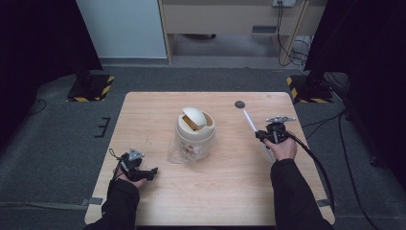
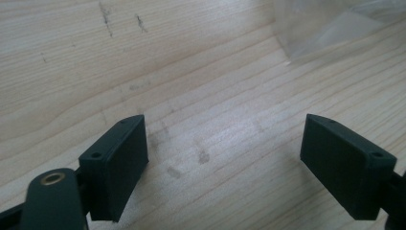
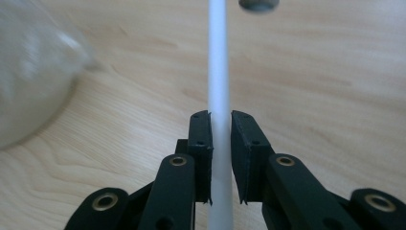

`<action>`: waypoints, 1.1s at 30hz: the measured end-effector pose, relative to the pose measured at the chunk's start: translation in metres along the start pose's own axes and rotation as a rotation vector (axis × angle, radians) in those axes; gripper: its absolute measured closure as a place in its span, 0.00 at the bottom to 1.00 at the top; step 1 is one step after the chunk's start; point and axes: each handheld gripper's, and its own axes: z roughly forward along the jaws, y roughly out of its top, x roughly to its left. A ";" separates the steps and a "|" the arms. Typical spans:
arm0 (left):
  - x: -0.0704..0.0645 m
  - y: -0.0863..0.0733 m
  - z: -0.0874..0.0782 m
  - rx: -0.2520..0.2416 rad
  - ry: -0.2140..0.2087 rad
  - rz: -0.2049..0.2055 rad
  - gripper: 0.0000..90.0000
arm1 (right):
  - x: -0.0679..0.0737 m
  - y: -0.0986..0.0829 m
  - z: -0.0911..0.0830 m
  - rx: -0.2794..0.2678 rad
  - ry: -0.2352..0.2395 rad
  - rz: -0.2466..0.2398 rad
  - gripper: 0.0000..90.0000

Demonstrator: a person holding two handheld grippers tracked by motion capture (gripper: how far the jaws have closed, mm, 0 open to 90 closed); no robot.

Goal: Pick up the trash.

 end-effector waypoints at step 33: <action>-0.051 0.054 -0.073 -0.571 -0.126 -0.047 0.33 | 0.034 0.024 -0.115 -0.512 0.334 -0.095 0.88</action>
